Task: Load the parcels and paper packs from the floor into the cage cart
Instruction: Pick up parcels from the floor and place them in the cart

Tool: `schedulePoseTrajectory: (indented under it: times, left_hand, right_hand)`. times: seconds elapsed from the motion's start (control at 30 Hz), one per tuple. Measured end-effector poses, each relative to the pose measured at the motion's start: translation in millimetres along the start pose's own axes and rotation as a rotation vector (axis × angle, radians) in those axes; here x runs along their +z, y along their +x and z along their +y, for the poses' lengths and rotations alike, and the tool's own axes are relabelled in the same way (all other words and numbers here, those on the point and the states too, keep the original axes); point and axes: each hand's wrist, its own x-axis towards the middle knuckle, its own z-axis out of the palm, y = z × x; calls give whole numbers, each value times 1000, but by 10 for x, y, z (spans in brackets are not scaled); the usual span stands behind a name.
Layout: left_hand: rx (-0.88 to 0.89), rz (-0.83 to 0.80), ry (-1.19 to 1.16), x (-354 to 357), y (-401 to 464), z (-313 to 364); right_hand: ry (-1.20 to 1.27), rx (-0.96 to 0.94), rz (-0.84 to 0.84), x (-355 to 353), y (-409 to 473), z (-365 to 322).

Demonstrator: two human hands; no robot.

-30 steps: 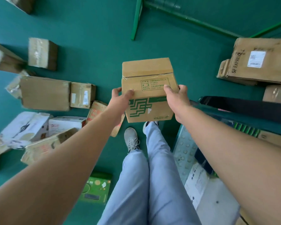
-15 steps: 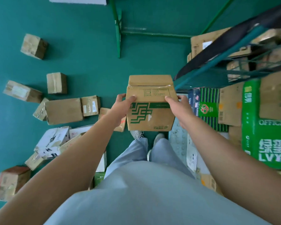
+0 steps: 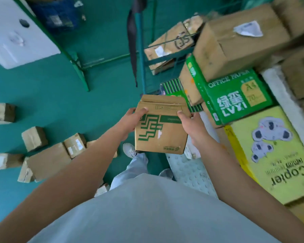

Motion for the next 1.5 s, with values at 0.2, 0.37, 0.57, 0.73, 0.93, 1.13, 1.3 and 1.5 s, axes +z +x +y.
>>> schedulePoseTrajectory:
  times: [0.2,0.37,0.57,0.73,0.93,1.13,1.3,1.5]
  left_hand:
    - [83,-118,143,899,-251,149]
    - [121,-224,286,1526,-491,270]
    - [151,-363,450,2058,-634,382]
    - [170,-500,571,2390,-651,534]
    - [174,-637,685,2722,-608,754]
    - [140,-804,768,3017,-661,807]
    - [157,-911,849,3353,-845,757]
    - [211,-903,934,3929,-911,590]
  right_hand:
    - [93,31,134,-840,-276,541]
    - [132,114,198,-1325,-560,936]
    - [149,207,295,-1675,-812,1260]
    - [174,252,375,-1914,-1001,1451]
    - [124,333,495,-2090,-1202,1436]
    - [134,456,593,-2144,-1428,1484]
    - [232,525,649,-2235,-1714,1631]
    - [355,527,798,-2463,-1948,1978]
